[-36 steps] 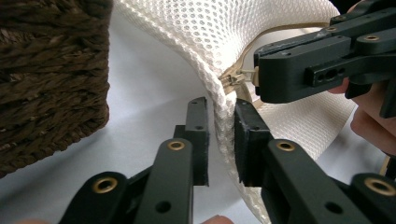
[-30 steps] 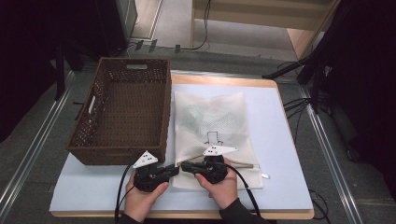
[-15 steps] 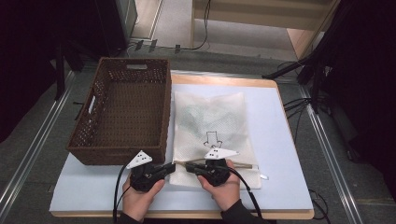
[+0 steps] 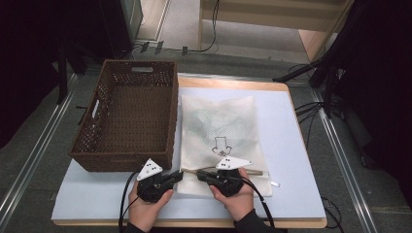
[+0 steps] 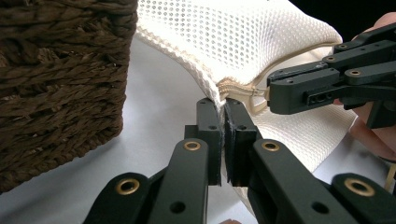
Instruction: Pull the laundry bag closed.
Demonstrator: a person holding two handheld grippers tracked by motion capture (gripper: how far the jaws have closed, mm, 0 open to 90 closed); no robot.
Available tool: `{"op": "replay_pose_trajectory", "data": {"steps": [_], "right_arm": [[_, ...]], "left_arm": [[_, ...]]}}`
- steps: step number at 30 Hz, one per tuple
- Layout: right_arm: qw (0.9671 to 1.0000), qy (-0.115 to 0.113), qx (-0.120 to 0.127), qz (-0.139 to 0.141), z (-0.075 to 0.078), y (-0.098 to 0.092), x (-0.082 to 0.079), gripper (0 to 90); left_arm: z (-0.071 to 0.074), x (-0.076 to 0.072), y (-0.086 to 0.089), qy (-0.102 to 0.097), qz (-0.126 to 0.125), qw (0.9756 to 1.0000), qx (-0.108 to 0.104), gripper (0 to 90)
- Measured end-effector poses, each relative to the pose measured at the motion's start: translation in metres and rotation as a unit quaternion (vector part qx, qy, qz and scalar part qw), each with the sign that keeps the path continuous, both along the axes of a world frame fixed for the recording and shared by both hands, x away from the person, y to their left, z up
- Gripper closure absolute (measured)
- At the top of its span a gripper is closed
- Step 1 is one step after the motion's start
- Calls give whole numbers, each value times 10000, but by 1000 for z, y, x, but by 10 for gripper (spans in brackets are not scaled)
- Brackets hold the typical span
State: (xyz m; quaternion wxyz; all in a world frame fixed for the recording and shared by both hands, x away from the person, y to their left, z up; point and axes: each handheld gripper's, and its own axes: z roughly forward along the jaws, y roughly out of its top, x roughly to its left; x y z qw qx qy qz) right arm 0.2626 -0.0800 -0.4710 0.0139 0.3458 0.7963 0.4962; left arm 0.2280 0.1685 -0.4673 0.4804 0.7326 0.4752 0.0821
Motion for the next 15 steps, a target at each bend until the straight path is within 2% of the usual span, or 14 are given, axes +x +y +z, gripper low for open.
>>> {"op": "replay_pose_trajectory", "data": {"steps": [3, 11, 13, 15], "right_arm": [[10000, 54, -11, -23, -2, -4, 0, 886], [10000, -19, -49, -31, -2, -6, 0, 886], [10000, 31, 3, -22, -4, -10, 0, 885], [10000, 34, -34, -60, -3, -13, 0, 885]], "left_arm": [[0, 0, 0, -35, -4, 10000, 20, 871], [0, -1, -1, -66, 25, 10000, 64, 871], [0, -2, -1, -89, 41, 9999, 105, 871], [1, -1, 1, -80, 54, 9999, 67, 871]]}}
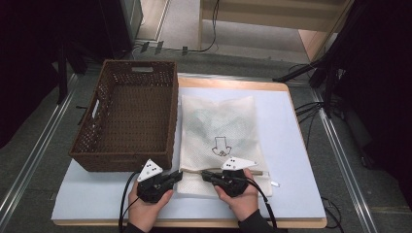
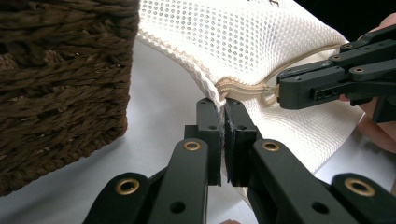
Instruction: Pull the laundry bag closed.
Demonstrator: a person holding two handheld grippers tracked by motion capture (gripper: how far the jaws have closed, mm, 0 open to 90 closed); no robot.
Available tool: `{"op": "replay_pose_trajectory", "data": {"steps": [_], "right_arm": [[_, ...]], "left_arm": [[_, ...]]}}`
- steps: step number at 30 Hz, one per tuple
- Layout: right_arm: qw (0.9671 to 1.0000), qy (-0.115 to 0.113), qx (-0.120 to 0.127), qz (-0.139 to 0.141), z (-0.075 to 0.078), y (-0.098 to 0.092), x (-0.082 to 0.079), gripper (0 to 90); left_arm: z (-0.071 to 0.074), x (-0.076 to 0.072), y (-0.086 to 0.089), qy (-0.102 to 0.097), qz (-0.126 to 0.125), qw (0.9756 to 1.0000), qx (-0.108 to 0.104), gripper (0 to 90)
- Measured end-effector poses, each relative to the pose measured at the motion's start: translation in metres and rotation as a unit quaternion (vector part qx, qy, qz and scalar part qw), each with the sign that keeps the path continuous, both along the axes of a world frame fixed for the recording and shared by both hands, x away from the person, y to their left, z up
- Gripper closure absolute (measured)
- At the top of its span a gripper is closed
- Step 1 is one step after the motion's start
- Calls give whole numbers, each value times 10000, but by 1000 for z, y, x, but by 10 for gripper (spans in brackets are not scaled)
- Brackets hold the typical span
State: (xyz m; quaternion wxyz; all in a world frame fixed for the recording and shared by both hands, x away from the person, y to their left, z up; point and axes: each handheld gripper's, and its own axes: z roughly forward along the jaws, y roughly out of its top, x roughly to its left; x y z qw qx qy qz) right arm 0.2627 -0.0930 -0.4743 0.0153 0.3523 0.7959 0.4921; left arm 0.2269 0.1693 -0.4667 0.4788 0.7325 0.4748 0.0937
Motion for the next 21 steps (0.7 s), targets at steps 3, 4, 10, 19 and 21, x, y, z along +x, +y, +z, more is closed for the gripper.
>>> {"op": "replay_pose_trajectory", "data": {"steps": [3, 4, 10, 19, 21], "right_arm": [[10000, 28, 43, -79, 0, -6, 1, 885], [9999, 34, 41, -102, 0, -8, 2, 885], [9999, 11, 29, -111, -2, -11, 1, 885], [9999, -57, -58, -152, -2, -16, 0, 885], [9998, -80, -65, -154, -2, -18, 0, 885]], "left_arm": [[0, 0, 2, 13, 29, 10000, -20, 871], [0, 0, 1, 11, 23, 10000, -19, 871], [0, 0, 0, -13, -13, 10000, 11, 871], [0, -1, 1, -12, 0, 10000, 43, 870], [0, -1, 1, -12, 5, 10000, 33, 870]]}}
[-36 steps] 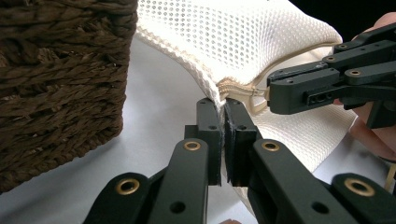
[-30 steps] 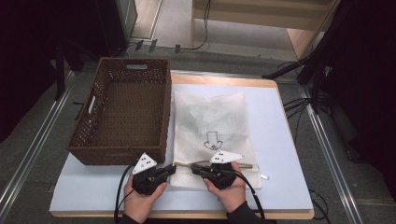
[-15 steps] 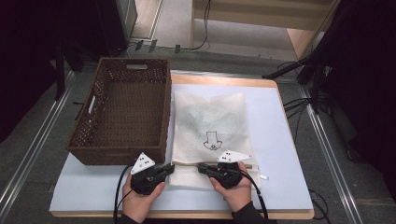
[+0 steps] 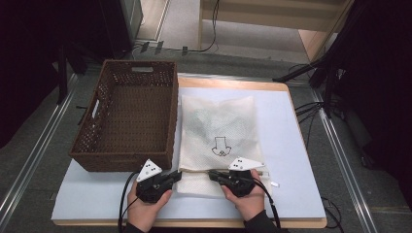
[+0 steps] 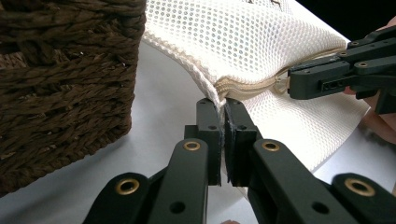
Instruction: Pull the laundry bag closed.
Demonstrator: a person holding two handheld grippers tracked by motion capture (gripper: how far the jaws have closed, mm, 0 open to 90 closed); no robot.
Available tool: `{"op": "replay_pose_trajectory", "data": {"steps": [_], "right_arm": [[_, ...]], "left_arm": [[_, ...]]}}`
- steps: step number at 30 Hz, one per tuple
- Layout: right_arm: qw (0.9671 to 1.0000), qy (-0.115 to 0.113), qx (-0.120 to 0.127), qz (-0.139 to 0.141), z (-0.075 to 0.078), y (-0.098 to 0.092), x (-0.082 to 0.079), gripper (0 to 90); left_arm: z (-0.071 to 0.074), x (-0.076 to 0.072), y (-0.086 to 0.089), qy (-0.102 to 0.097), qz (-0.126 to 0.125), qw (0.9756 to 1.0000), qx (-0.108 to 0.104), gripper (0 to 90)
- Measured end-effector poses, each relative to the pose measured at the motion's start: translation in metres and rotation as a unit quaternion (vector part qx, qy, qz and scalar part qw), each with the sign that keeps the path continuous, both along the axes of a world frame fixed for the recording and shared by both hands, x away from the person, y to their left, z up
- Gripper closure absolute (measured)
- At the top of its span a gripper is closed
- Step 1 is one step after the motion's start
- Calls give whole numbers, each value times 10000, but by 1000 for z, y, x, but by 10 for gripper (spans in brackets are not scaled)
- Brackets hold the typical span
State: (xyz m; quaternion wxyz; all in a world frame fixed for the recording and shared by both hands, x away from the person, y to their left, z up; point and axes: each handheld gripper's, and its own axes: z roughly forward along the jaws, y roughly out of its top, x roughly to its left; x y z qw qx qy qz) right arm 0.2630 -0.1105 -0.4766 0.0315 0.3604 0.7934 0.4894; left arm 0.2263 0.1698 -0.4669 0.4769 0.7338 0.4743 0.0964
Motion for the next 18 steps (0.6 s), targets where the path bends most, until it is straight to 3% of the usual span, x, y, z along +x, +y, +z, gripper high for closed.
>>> {"op": "replay_pose_trajectory", "data": {"steps": [18], "right_arm": [[10000, 61, 31, -47, 0, -10, -1, 885]], "left_arm": [[1, -1, -4, 5, -11, 10000, 66, 870]]}}
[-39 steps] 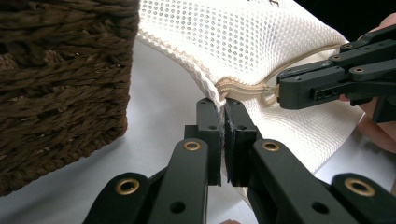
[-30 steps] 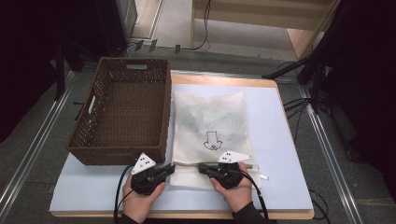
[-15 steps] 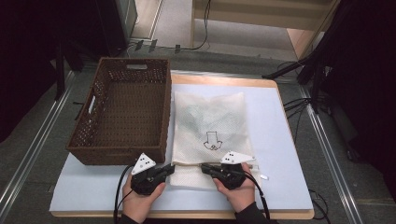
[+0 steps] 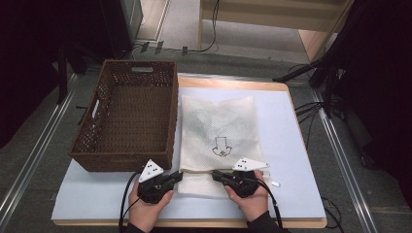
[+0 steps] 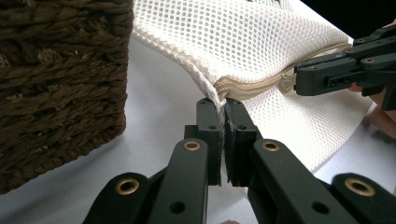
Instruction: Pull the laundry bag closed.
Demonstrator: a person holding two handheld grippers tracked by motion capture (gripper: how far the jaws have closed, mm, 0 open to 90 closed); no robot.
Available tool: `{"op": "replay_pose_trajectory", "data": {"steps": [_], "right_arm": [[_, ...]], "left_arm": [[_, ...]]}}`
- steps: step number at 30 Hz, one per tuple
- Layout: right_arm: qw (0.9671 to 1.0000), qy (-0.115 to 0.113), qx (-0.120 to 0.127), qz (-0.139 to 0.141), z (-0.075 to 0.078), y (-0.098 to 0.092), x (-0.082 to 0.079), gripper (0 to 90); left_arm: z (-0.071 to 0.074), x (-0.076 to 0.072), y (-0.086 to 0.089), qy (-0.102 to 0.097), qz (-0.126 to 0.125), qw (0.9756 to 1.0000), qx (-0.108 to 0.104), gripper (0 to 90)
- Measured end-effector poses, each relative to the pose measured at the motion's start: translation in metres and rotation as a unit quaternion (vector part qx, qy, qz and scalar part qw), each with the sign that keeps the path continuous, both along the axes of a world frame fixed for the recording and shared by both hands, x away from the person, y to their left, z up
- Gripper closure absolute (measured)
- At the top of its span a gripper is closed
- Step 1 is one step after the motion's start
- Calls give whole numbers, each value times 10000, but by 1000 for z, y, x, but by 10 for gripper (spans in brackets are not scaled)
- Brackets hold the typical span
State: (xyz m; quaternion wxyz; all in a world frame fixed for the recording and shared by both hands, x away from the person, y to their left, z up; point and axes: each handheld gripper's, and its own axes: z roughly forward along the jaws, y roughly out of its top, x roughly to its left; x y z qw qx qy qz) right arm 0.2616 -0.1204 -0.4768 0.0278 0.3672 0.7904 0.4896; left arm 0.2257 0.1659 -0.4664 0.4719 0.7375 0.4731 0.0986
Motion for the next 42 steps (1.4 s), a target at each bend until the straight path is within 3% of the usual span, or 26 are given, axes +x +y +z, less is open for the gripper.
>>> {"op": "replay_pose_trajectory", "data": {"steps": [14, 28, 42], "right_arm": [[9999, -135, -41, 17, 3, -3, -4, 885], [9999, -70, 25, -140, 2, -17, -3, 885], [9998, -159, 20, -129, 3, -23, -6, 885]], "left_arm": [[1, 0, 1, 22, 30, 10000, 5, 870], [0, 0, 5, 27, 99, 9999, -12, 870], [1, -1, 3, 5, 83, 10000, -9, 871]]}}
